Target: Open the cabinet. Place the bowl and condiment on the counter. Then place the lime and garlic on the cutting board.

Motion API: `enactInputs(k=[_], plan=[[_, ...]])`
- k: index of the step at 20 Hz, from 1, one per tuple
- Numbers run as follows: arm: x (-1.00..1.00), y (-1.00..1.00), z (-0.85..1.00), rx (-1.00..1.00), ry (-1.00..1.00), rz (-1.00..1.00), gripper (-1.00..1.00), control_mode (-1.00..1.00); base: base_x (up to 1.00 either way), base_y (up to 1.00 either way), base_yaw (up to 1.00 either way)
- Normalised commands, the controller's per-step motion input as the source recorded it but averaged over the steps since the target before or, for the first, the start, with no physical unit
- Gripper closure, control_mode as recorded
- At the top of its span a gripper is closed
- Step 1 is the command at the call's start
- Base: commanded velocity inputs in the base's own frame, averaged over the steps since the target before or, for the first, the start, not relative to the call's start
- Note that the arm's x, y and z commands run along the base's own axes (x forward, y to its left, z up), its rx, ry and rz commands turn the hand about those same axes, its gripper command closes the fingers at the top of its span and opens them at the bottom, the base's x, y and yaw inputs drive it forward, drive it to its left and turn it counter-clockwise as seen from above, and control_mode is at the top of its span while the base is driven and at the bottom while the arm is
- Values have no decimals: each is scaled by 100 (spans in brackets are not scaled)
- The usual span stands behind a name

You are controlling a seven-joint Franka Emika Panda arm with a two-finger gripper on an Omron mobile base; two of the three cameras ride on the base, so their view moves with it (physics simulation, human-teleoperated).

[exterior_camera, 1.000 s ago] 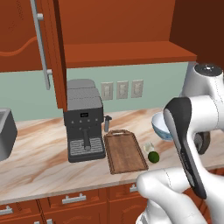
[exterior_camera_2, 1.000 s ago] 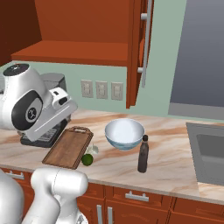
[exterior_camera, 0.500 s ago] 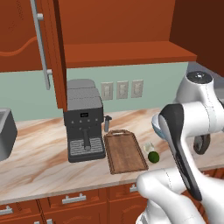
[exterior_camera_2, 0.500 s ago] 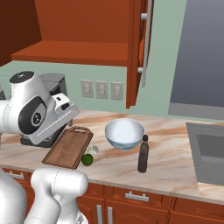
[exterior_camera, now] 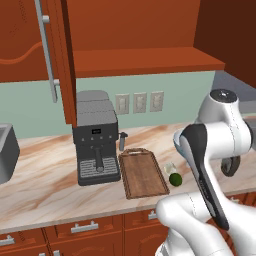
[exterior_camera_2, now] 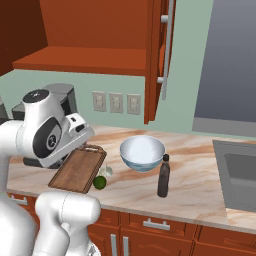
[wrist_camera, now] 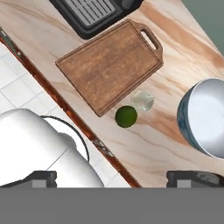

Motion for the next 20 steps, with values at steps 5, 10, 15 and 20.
enactInputs(k=[5,10,15,20], plan=[[17,0,-23,4,0,-2,-100,-100,0,0,0],[20,0,-28,1,2,-3,-100,-100,0,0,0],[19,0,-29,0,3,-4,-100,-100,0,0,0],[18,0,-30,0,3,-4,-100,-100,0,0,0]])
